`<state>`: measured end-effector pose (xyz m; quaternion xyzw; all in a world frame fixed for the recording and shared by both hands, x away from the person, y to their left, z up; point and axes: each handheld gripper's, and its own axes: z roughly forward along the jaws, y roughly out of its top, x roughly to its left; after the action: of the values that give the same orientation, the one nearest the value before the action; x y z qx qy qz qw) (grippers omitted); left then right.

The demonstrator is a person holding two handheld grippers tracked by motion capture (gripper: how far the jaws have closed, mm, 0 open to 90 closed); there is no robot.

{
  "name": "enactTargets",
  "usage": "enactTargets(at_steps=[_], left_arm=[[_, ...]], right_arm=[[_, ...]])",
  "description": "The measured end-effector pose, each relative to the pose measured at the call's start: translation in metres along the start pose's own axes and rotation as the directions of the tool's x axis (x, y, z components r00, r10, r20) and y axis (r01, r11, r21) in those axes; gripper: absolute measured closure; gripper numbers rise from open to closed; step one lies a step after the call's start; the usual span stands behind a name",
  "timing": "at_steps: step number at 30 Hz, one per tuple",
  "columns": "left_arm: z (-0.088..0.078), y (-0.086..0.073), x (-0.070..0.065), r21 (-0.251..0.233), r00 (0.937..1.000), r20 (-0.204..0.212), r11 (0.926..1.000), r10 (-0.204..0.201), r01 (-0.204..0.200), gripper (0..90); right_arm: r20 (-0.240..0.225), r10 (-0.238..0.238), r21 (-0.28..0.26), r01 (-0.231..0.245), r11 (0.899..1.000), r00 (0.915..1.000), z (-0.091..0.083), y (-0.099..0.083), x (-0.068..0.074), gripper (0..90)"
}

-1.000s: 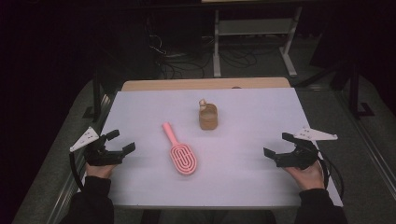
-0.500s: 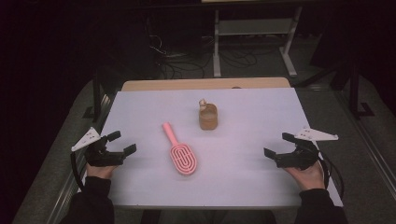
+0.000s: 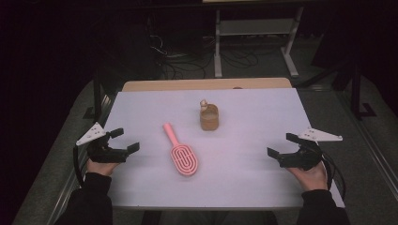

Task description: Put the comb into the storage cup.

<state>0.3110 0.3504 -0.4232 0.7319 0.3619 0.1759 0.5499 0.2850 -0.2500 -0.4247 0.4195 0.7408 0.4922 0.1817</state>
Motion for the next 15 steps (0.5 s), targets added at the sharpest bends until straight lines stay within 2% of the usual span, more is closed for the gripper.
enactTargets(at_steps=[9,15], left_arm=[[0.007,0.017,-0.001,0.025,0.9993,0.031,0.9994,0.021,-0.022,0.0],[0.013,0.025,0.0,0.042,0.9987,0.032,0.9983,0.038,-0.04,0.0]], right_arm=[[-0.003,0.001,0.004,-0.001,1.0,1.0,0.0,0.0,0.0,0.0],[-0.003,-0.002,0.006,0.002,1.0,1.0,0.001,-0.001,0.001,0.0]])
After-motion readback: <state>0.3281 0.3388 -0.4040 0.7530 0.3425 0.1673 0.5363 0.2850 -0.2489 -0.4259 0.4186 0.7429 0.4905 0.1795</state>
